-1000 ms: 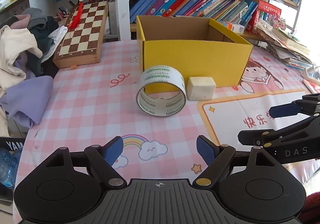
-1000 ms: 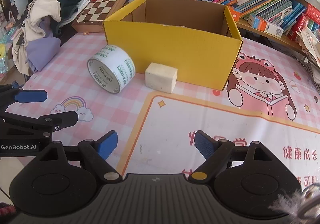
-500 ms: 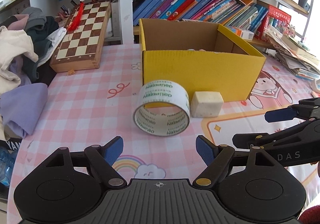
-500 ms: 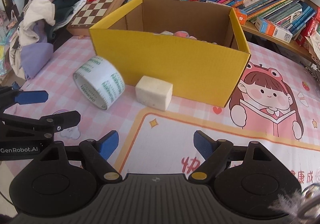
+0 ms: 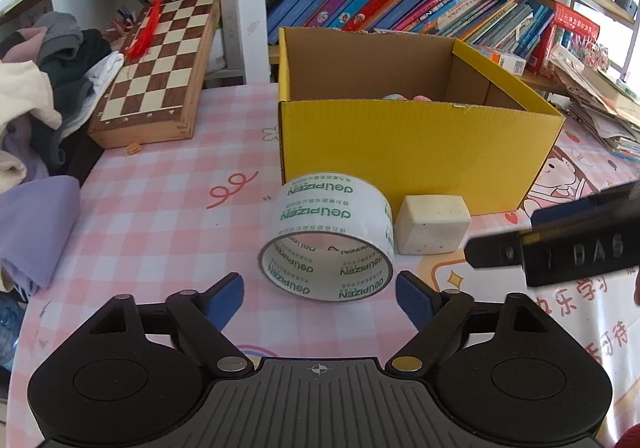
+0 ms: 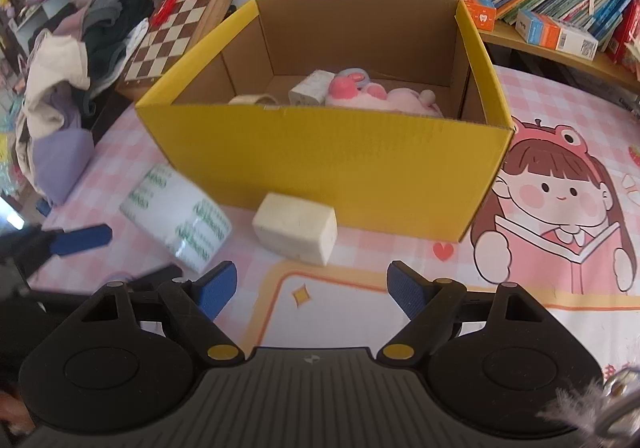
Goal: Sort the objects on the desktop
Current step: 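Move the right tool to the white block while the left tool approaches the clear tape roll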
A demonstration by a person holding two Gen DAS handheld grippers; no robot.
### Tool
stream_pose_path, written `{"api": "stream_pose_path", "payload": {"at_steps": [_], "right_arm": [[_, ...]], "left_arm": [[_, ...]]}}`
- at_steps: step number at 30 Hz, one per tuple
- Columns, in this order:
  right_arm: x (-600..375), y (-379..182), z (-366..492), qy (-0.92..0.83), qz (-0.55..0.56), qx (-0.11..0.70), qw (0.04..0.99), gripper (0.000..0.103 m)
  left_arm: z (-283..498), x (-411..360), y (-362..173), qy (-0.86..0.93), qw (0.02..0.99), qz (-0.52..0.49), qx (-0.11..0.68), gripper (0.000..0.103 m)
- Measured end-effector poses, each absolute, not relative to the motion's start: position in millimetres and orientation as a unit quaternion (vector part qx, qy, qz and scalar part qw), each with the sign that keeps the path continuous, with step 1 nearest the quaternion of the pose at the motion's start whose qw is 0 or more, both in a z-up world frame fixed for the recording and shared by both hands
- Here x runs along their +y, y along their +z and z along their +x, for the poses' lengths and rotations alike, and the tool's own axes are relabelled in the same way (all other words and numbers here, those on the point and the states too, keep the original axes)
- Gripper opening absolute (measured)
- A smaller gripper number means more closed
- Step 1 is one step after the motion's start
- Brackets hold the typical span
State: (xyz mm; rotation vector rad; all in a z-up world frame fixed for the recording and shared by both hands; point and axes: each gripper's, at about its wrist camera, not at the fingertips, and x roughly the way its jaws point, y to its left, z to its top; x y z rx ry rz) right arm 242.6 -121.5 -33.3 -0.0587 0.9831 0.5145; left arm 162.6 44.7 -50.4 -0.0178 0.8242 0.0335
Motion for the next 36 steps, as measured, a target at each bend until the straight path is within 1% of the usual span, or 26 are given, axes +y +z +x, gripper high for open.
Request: {"api": "stream_pose_path", "payload": {"at_steps": [3,11,22,31,36], "right_arm": [[-118,-34,251,0.247,-0.019,0.473,0.845,0.082],[-106,-40,263,0.255,-0.014,0.49,0.833,0.082],[-102,-44,269,0.252,-0.014,0.5,0.828,0.082],[-92,-49,271,0.251,-0.02,0.498,0.83,0.082],[-77,-54,272,0.252,-0.036,0.489,0.834,0.077]], "left_arm": [[168,42,-56,0.02,0.917,0.005,0.399,0.092],[180,37,-66,0.011,0.924,0.022,0.382,0.091],[185,41,-69,0.007,0.926,0.009,0.377,0.089],[173,53,-64,0.017,0.924,0.002,0.381,0.089],[165,60,-61,0.023,0.924,0.0,0.382,0.089]]}}
